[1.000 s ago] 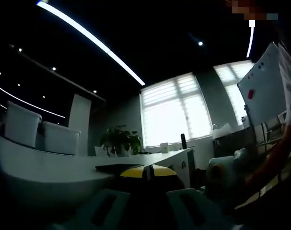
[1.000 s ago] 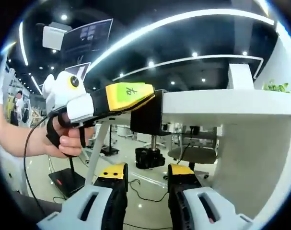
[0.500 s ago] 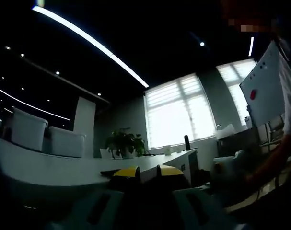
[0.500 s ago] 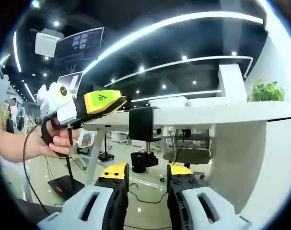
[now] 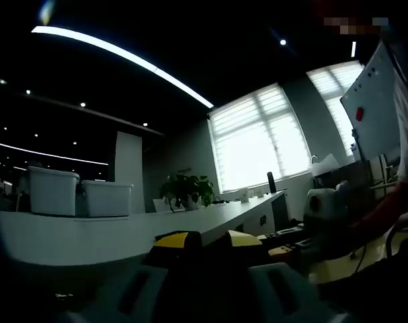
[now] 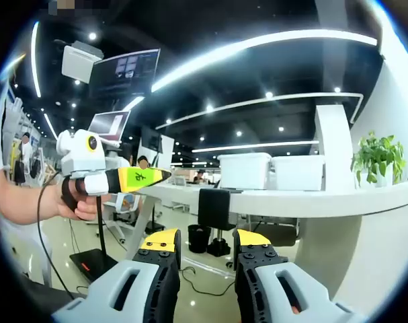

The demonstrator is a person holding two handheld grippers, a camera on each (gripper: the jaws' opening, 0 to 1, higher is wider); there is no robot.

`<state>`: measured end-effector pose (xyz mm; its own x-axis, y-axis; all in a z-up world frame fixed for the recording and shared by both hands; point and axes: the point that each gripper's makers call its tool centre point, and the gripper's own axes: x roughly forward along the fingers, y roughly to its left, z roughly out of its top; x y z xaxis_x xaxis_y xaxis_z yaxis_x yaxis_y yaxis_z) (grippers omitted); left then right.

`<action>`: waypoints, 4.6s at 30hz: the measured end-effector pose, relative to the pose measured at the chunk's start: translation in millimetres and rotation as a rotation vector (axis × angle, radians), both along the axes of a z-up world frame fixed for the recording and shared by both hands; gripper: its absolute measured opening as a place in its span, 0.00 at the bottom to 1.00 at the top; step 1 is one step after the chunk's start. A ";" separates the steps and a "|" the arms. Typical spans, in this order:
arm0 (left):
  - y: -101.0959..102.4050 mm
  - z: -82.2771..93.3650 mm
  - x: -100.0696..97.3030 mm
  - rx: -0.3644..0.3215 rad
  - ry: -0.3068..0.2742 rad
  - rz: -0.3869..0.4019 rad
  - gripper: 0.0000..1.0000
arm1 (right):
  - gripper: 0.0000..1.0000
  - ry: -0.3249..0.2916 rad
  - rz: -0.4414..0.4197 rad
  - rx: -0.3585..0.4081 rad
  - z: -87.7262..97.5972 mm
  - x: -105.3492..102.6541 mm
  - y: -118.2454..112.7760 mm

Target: Clamp the fixed fixture on the desktop, loosen the retaining clip, secure it to the edge of the desk, and tighten the retaining clip.

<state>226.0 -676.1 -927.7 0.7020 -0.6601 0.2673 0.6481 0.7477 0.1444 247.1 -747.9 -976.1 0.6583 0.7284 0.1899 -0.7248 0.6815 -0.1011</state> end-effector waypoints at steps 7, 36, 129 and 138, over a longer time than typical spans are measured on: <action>1.3 4.2 -10.2 -0.003 0.023 0.018 0.22 | 0.30 -0.019 0.011 0.001 21.6 -11.5 -13.5; 66.8 41.3 -43.7 0.069 0.041 0.165 0.26 | 0.34 -0.016 0.019 -0.103 92.6 -44.2 -88.0; 135.2 34.6 -87.2 0.049 0.185 0.305 0.47 | 0.36 0.008 0.101 -0.414 90.6 -53.1 -75.4; 131.1 34.7 -90.3 0.040 0.182 0.296 0.47 | 0.35 0.002 0.097 -0.416 89.0 -59.6 -75.1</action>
<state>135.7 -545.0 -893.1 0.8982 -0.4283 0.0988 0.4220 0.9031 0.0793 187.5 -823.1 -887.2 0.5831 0.8012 -0.1347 -0.7840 0.5114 -0.3519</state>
